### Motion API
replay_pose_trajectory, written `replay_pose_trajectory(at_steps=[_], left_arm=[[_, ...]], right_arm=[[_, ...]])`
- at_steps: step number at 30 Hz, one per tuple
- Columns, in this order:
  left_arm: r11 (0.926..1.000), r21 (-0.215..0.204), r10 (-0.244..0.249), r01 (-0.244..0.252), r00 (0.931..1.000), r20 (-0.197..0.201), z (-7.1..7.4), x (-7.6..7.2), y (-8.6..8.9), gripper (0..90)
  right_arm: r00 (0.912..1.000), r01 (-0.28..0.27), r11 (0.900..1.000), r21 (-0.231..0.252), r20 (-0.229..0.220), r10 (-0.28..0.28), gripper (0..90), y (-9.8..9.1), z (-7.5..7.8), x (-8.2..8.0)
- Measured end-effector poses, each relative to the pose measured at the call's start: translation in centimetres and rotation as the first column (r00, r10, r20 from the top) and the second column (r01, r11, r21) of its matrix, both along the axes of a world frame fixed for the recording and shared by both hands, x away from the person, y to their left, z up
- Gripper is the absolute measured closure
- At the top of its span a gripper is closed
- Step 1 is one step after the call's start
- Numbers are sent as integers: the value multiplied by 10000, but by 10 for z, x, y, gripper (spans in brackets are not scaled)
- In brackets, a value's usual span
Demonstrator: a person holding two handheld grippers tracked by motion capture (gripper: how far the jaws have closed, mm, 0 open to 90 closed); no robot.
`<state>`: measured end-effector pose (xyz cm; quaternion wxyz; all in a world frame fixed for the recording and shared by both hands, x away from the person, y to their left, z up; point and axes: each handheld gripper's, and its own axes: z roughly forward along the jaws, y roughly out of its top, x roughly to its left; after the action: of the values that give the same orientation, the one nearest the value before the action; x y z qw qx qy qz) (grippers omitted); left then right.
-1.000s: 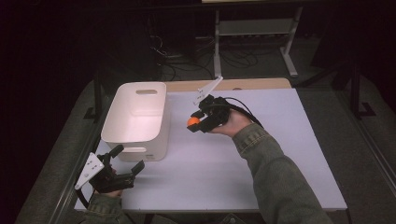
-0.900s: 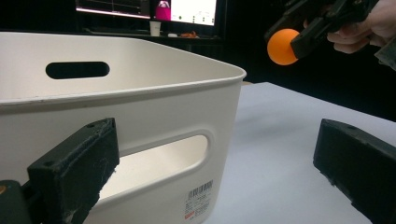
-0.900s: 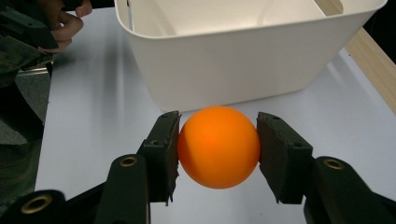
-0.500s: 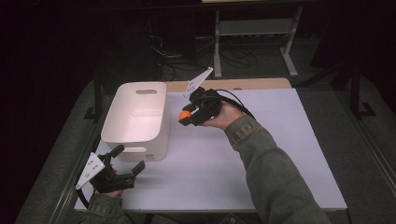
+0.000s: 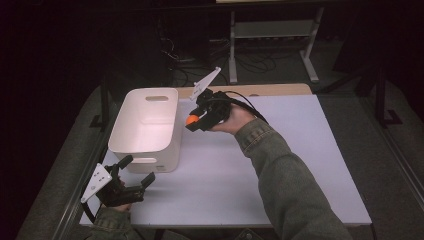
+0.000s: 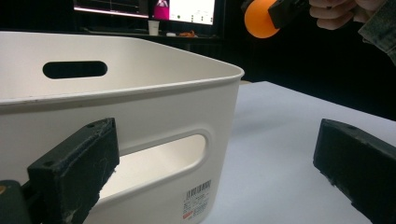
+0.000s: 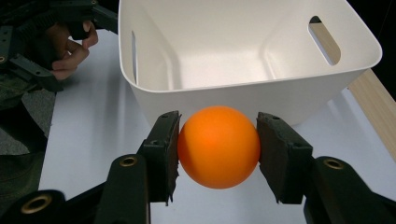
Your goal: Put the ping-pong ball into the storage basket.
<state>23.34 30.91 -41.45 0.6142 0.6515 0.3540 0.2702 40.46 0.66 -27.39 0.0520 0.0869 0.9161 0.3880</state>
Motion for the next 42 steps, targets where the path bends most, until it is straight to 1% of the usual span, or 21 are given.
replay_pose_trajectory(at_steps=[7, 8, 14, 31, 36, 42], left_arm=[[10000, -17, -6, 6, 10000, 3, 0, 0, 0, 0], [10000, -21, -9, 9, 10000, 5, 0, 0, 0, 0], [10000, -27, -1, 1, 10000, 7, 0, 0, 1, 0], [10000, -63, -28, 29, 10000, 16, 1, -1, 1, 0], [10000, -94, -34, 34, 10000, 18, 1, -1, 1, 0], [10000, -35, -51, 51, 10000, -16, 0, 0, 1, 0]], right_arm=[[9999, -88, 10000, 8, 93, 88, 499, 7, 5, 3], [10000, -45, 10000, 6, 34, 45, 499, 8, 6, 3], [9999, -103, 9999, -79, 112, 104, 499, 15, 6, 6], [10000, -4, 9999, 145, 90, 3, 499, 28, 4, 18], [10000, -68, 9998, 183, 61, 67, 499, 34, 4, 20], [9996, -291, 9994, 191, 38, 290, 499, 43, 5, 21]])
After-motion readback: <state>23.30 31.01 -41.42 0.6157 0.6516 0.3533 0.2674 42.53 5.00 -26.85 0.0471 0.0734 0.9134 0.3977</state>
